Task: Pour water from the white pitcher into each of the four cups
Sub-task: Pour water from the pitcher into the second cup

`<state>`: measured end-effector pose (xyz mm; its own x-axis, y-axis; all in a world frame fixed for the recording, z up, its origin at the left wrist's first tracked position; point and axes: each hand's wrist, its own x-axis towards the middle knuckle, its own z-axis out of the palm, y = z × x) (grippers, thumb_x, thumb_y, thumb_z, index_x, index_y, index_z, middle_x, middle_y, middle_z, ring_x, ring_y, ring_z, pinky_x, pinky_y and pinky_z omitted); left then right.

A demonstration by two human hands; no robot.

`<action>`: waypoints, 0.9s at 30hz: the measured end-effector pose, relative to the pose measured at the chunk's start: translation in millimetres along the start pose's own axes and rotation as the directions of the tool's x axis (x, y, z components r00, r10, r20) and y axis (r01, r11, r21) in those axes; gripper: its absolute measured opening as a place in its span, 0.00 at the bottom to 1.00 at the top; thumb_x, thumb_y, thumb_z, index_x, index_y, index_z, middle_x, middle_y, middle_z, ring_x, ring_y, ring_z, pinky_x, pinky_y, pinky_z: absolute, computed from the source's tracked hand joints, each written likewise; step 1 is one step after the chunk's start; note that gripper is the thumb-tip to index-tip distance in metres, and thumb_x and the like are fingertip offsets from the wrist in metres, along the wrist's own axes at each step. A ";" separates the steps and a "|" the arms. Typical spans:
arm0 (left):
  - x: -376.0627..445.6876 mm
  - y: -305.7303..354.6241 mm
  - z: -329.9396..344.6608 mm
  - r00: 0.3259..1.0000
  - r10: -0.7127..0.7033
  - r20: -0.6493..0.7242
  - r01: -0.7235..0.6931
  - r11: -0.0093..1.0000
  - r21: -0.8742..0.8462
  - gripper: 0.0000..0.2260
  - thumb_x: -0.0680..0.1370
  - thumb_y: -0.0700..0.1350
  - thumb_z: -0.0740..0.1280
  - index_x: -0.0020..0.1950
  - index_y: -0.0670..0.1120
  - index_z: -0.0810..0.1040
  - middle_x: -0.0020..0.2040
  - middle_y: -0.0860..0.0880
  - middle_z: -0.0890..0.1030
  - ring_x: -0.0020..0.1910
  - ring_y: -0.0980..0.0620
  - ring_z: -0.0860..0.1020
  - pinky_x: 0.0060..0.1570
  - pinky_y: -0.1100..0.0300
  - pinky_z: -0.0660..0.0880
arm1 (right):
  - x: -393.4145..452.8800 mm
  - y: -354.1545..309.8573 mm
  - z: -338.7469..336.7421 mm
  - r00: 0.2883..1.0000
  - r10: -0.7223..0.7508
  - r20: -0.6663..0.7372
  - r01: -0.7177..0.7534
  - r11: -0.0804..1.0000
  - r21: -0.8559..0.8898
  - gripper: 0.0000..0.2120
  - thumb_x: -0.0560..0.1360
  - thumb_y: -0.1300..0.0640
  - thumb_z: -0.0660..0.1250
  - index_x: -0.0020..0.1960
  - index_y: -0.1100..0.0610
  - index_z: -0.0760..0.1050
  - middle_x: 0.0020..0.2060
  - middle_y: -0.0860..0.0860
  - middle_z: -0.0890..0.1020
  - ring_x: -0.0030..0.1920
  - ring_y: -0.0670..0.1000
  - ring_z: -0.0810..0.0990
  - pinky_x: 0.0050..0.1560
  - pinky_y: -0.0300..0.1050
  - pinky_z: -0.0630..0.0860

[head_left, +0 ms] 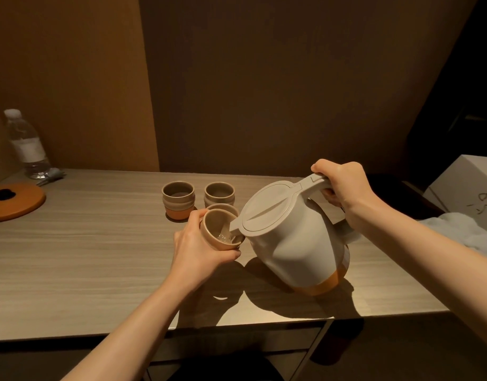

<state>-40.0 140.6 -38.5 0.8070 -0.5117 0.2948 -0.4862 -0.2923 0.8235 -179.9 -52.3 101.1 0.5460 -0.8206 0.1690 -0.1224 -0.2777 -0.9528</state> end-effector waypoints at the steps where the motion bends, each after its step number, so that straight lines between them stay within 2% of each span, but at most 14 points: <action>1: -0.1 0.0 0.1 1.000 -0.004 0.000 0.004 1.000 -0.001 0.43 0.56 0.52 0.83 0.65 0.56 0.65 0.59 0.56 0.74 0.64 0.46 0.70 0.59 0.44 0.74 | 0.1 0.0 0.5 1.000 0.002 -0.001 -0.002 1.000 -0.001 0.16 0.72 0.57 0.67 0.26 0.58 0.71 0.24 0.52 0.70 0.24 0.46 0.66 0.26 0.38 0.63; 5: 0.0 -1.4 0.1 1.000 -0.010 0.001 0.010 1.000 -0.008 0.43 0.55 0.54 0.83 0.64 0.58 0.65 0.58 0.57 0.74 0.64 0.46 0.71 0.59 0.43 0.75 | 0.5 -0.1 1.5 1.000 0.003 -0.005 -0.003 1.000 0.002 0.15 0.72 0.57 0.67 0.27 0.58 0.71 0.27 0.54 0.71 0.28 0.49 0.67 0.29 0.41 0.63; 10: -0.8 -1.6 -0.9 1.000 -0.009 -0.004 0.009 1.000 -0.019 0.42 0.54 0.56 0.82 0.63 0.61 0.63 0.58 0.56 0.75 0.63 0.47 0.72 0.59 0.42 0.75 | 0.6 -1.5 2.4 1.000 -0.006 -0.003 0.006 1.000 -0.018 0.14 0.70 0.56 0.67 0.28 0.59 0.71 0.27 0.56 0.70 0.27 0.49 0.67 0.29 0.42 0.63; 15: -1.8 -1.3 -0.4 1.000 -0.019 -0.005 0.018 0.999 -0.034 0.43 0.56 0.53 0.83 0.66 0.56 0.65 0.60 0.54 0.76 0.64 0.46 0.71 0.60 0.43 0.74 | 0.8 -1.5 2.8 1.000 -0.013 0.001 0.013 1.000 -0.010 0.17 0.71 0.57 0.67 0.24 0.57 0.70 0.22 0.53 0.69 0.23 0.48 0.65 0.27 0.41 0.62; 22: -1.6 -6.7 1.3 0.999 -0.038 0.010 0.038 0.998 -0.040 0.43 0.54 0.56 0.82 0.64 0.60 0.64 0.58 0.57 0.74 0.64 0.46 0.71 0.60 0.43 0.74 | 1.4 -0.8 3.1 1.000 -0.008 0.013 0.008 1.000 -0.017 0.18 0.71 0.57 0.67 0.24 0.57 0.69 0.19 0.50 0.68 0.21 0.47 0.64 0.25 0.38 0.61; 27: -2.1 -5.9 2.3 0.999 -0.041 0.012 0.041 0.998 -0.043 0.42 0.55 0.55 0.83 0.62 0.62 0.62 0.57 0.58 0.73 0.64 0.47 0.71 0.60 0.43 0.74 | 1.3 -1.9 3.8 1.000 -0.011 0.009 0.011 0.999 -0.030 0.17 0.72 0.57 0.67 0.26 0.58 0.70 0.23 0.53 0.69 0.25 0.49 0.66 0.29 0.42 0.63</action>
<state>-39.6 141.6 -45.1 0.8221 -0.5090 0.2551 -0.4375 -0.2782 0.8551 -175.8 -50.9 102.2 0.5548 -0.8129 0.1770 -0.1412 -0.3017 -0.9429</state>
